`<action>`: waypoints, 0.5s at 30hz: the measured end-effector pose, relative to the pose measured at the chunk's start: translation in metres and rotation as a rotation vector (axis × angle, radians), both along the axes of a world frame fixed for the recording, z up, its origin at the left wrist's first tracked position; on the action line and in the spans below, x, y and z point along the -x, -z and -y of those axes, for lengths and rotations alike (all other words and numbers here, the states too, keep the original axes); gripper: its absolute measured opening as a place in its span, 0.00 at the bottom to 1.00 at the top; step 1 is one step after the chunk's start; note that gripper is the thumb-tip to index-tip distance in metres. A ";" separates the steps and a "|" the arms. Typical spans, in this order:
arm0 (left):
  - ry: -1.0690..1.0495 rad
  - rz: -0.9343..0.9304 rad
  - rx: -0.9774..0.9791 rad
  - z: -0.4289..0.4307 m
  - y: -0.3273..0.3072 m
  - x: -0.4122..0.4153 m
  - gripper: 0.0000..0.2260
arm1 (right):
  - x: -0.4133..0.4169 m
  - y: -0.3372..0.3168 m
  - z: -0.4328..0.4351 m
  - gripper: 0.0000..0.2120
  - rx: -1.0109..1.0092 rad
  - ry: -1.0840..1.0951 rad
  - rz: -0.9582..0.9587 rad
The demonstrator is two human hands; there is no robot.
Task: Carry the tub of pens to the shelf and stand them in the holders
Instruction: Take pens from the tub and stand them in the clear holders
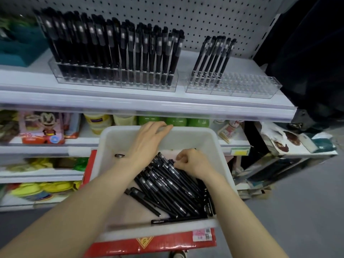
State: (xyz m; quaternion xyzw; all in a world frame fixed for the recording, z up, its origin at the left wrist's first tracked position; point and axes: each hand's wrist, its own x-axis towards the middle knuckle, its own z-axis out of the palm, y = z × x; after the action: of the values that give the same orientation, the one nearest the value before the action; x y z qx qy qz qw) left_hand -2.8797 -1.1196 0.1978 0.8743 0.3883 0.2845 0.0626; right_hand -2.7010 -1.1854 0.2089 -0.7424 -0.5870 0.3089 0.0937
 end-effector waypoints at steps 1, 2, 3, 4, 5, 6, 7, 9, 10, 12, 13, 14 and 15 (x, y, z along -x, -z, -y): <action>0.002 0.010 0.003 -0.001 0.000 -0.001 0.36 | 0.000 -0.001 0.000 0.13 0.031 -0.010 -0.022; -0.003 0.017 0.006 -0.001 0.001 -0.001 0.36 | 0.001 -0.002 0.001 0.14 0.063 -0.026 -0.048; -0.009 0.013 0.003 -0.002 0.002 -0.002 0.36 | 0.001 -0.002 0.001 0.15 0.093 -0.042 -0.067; -0.012 -0.001 -0.010 -0.002 0.002 -0.002 0.37 | 0.002 -0.002 0.001 0.15 0.115 -0.059 -0.071; -0.014 -0.016 -0.020 -0.003 0.002 -0.003 0.38 | 0.003 -0.002 0.001 0.15 0.125 -0.071 -0.062; -0.016 -0.025 -0.022 -0.003 0.002 -0.003 0.39 | 0.003 -0.002 0.002 0.13 0.123 -0.077 -0.054; -0.019 -0.030 -0.022 -0.003 0.001 -0.002 0.39 | 0.003 -0.004 0.002 0.11 0.110 -0.073 -0.052; -0.018 -0.040 -0.022 -0.003 0.001 -0.002 0.40 | 0.003 -0.007 0.002 0.06 0.044 -0.051 -0.066; -0.014 -0.045 -0.022 -0.002 0.001 -0.002 0.40 | 0.001 -0.010 0.002 0.04 0.001 -0.038 -0.076; -0.004 -0.057 -0.031 -0.001 0.001 0.000 0.39 | -0.002 -0.019 0.001 0.05 -0.084 -0.017 -0.095; 0.000 -0.072 -0.039 -0.002 0.000 0.000 0.38 | -0.005 -0.025 0.000 0.06 -0.117 -0.001 -0.122; 0.006 -0.093 -0.044 -0.002 -0.002 0.001 0.38 | -0.008 -0.032 0.000 0.06 -0.146 0.023 -0.181; 0.014 -0.114 -0.052 -0.001 -0.004 0.000 0.38 | -0.012 -0.040 -0.001 0.06 -0.174 0.050 -0.267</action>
State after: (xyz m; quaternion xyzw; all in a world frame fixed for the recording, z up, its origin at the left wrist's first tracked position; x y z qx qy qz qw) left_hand -2.8800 -1.1187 0.2021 0.8932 0.3774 0.2439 0.0198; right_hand -2.6892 -1.1843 0.2485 -0.6983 -0.5752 0.3504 0.2424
